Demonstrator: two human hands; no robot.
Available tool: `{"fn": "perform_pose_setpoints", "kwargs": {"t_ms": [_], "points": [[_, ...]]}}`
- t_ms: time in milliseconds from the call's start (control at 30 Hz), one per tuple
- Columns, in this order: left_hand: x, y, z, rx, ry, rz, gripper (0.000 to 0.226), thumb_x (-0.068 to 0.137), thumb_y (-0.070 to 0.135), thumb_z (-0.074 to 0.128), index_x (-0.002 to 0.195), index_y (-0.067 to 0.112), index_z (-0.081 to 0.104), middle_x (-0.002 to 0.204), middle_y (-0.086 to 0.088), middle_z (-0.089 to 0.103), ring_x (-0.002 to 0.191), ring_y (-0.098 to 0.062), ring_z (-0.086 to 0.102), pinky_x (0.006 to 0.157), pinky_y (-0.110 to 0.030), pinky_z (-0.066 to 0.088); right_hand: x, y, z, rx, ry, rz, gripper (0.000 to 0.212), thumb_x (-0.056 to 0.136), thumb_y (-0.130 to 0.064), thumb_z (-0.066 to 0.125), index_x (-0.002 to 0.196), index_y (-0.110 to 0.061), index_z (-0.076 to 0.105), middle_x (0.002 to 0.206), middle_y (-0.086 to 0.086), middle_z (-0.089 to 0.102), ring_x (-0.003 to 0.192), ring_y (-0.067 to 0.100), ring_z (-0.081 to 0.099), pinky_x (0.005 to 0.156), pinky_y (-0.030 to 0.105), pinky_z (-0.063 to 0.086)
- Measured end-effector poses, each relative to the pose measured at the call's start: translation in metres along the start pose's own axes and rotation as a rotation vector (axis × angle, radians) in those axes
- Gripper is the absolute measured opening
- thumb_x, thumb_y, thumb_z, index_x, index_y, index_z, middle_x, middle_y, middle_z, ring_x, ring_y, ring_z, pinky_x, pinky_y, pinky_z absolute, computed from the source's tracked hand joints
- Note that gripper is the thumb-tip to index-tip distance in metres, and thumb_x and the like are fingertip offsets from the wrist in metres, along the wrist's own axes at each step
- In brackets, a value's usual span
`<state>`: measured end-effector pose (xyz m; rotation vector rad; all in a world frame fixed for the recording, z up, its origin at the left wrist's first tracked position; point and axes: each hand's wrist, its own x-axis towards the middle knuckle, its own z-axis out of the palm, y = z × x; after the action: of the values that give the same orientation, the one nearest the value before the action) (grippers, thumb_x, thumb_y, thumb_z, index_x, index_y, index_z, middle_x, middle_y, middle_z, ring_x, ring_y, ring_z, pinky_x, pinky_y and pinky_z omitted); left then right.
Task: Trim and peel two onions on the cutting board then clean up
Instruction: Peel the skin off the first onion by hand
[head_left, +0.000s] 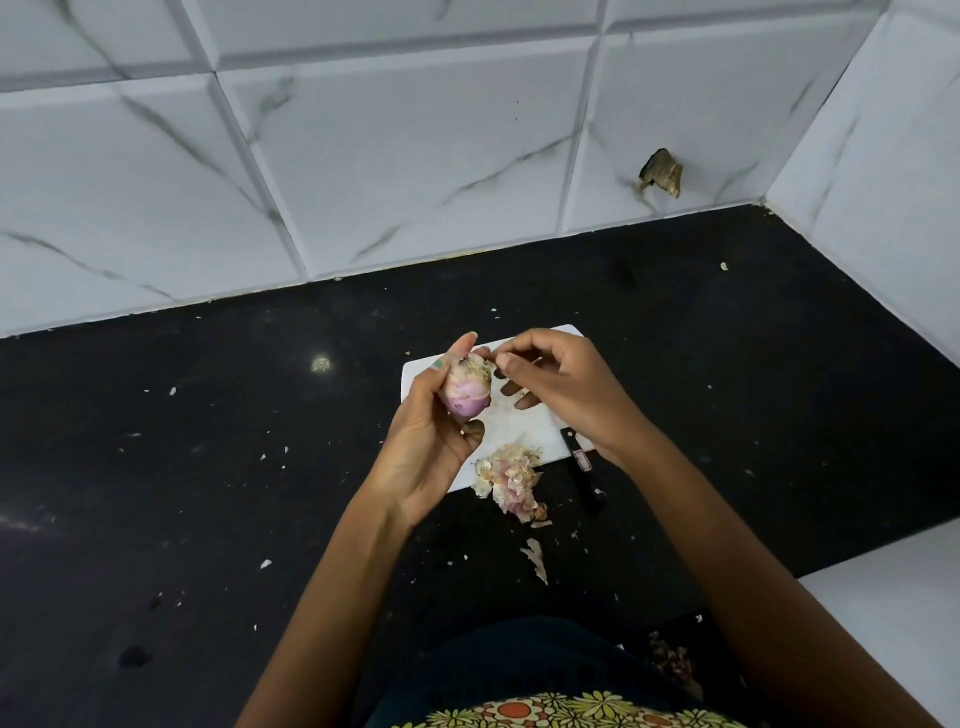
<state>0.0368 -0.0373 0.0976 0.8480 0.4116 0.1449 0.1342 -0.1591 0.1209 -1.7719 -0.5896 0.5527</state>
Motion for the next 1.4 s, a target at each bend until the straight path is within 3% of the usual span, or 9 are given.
{"fn": "perform_pose_setpoints", "kwargs": {"t_ms": [133,233,367,567,667,767,967,1200,1400], "points": [[-0.001,0.0,0.002,0.076,0.029,0.036,0.031,0.101,0.025,0.039,0.123,0.025,0.062,0.11,0.009,0.069,0.072,-0.001,0.06,0.056,-0.015,0.045,-0.005,-0.011,0.002,-0.003,-0.003,-0.038,0.019,0.086,-0.021,0.07,0.101,-0.01,0.069,0.094,0.008,0.07,0.081,0.02,0.07,0.066,0.036,0.06],[-0.002,0.0,0.001,0.145,0.029,0.077,0.03,0.1,0.017,0.044,0.123,0.021,0.062,0.114,0.005,0.07,0.09,-0.005,0.067,0.071,-0.017,0.053,-0.006,-0.012,0.005,-0.048,0.022,-0.043,0.023,0.08,-0.021,0.075,0.1,-0.011,0.07,0.089,0.003,0.071,0.079,0.018,0.071,0.068,0.036,0.06],[-0.005,0.001,-0.002,0.207,0.02,0.114,0.031,0.096,0.013,0.051,0.123,0.021,0.063,0.126,0.002,0.066,0.11,-0.013,0.063,0.092,-0.029,0.052,-0.006,-0.013,0.006,-0.095,0.049,-0.054,0.018,0.077,-0.011,0.074,0.095,-0.011,0.072,0.085,0.0,0.072,0.079,0.013,0.07,0.073,0.035,0.06],[-0.005,0.001,-0.007,0.164,-0.018,0.133,0.043,0.082,0.02,0.058,0.124,0.016,0.061,0.133,-0.005,0.062,0.123,-0.021,0.058,0.098,-0.032,0.051,-0.006,-0.013,0.003,0.06,0.013,-0.029,0.014,0.079,0.0,0.071,0.091,-0.005,0.072,0.085,0.01,0.072,0.078,0.021,0.071,0.069,0.034,0.061],[-0.003,0.001,-0.009,0.126,-0.029,0.141,0.047,0.082,0.02,0.058,0.128,0.012,0.058,0.133,-0.007,0.062,0.121,-0.02,0.059,0.096,-0.029,0.052,-0.007,-0.014,0.003,0.085,0.015,-0.041,0.014,0.08,0.002,0.069,0.093,-0.003,0.072,0.083,0.008,0.071,0.075,0.016,0.071,0.066,0.026,0.059],[-0.001,-0.002,-0.01,0.093,0.008,0.133,0.062,0.074,0.03,0.067,0.131,0.009,0.056,0.128,-0.012,0.064,0.113,-0.019,0.062,0.098,-0.03,0.052,-0.005,-0.011,0.002,0.09,0.034,-0.063,0.014,0.081,0.002,0.068,0.094,-0.003,0.071,0.087,0.009,0.072,0.08,0.021,0.071,0.068,0.029,0.06],[0.002,-0.005,-0.007,0.07,0.12,0.071,0.059,0.061,0.052,0.061,0.106,0.014,0.066,0.086,0.001,0.071,0.075,-0.007,0.063,0.064,-0.019,0.054,-0.007,-0.008,0.007,0.104,0.073,-0.082,0.015,0.086,0.004,0.061,0.09,-0.007,0.071,0.083,0.005,0.071,0.071,0.014,0.07,0.064,0.021,0.057],[0.0,-0.003,-0.005,0.124,0.157,0.058,0.053,0.06,0.056,0.058,0.093,0.015,0.066,0.077,0.002,0.07,0.07,-0.007,0.065,0.06,-0.02,0.055,-0.012,-0.013,0.008,-0.207,-0.052,-0.31,0.03,0.076,-0.015,0.079,0.105,-0.012,0.07,0.101,-0.003,0.065,0.092,0.008,0.064,0.074,0.02,0.054],[-0.001,0.0,-0.005,0.283,0.226,0.056,0.062,0.058,0.068,0.054,0.089,0.016,0.071,0.073,0.001,0.07,0.067,-0.007,0.064,0.066,-0.024,0.049,-0.014,-0.019,0.006,-0.292,-0.049,-0.283,0.023,0.073,-0.017,0.081,0.089,-0.006,0.068,0.086,-0.002,0.069,0.077,0.01,0.066,0.071,0.03,0.056]]}}
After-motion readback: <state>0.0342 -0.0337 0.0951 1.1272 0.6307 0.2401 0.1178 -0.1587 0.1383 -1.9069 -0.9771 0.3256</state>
